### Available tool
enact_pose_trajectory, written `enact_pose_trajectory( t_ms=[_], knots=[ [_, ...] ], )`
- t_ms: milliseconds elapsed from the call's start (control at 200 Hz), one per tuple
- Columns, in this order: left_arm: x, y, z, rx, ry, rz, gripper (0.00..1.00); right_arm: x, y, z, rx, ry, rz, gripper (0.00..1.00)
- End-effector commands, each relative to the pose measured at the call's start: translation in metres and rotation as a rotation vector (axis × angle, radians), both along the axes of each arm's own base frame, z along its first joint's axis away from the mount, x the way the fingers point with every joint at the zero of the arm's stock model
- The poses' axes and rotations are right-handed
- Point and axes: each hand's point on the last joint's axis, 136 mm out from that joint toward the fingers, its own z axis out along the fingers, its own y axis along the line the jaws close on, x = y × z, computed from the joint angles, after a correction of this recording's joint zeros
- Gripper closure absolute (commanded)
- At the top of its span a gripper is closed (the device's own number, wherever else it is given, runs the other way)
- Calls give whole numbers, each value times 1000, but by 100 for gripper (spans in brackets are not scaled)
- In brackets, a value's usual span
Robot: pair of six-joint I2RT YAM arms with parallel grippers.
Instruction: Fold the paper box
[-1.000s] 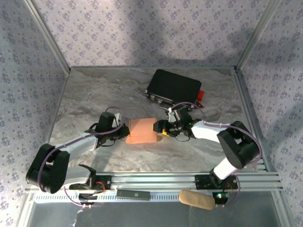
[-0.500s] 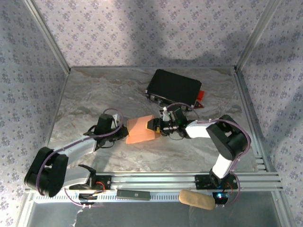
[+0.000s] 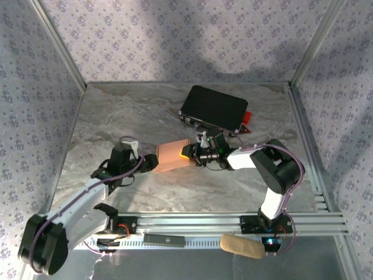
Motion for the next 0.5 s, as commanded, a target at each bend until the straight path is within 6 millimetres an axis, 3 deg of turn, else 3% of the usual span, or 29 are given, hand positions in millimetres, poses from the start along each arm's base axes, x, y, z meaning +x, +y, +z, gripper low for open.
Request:
enact_pose_trajectory(
  t_ms=[0, 90, 240, 350, 495],
  knots=[
    [-2, 4, 7, 71, -146, -61, 31, -1, -4, 19, 19, 138, -8, 54],
    [-5, -10, 30, 122, -326, -165, 30, -9, -16, 21, -18, 256, -4, 53],
    [-29, -53, 63, 322, -655, -436, 27, -21, -35, 31, -77, 384, 27, 51],
    [-47, -73, 64, 515, -867, -591, 21, -25, -52, 38, -104, 420, 18, 51],
    [-51, -83, 53, 608, -935, -656, 19, -28, -70, 45, -94, 464, -9, 50]
  ],
)
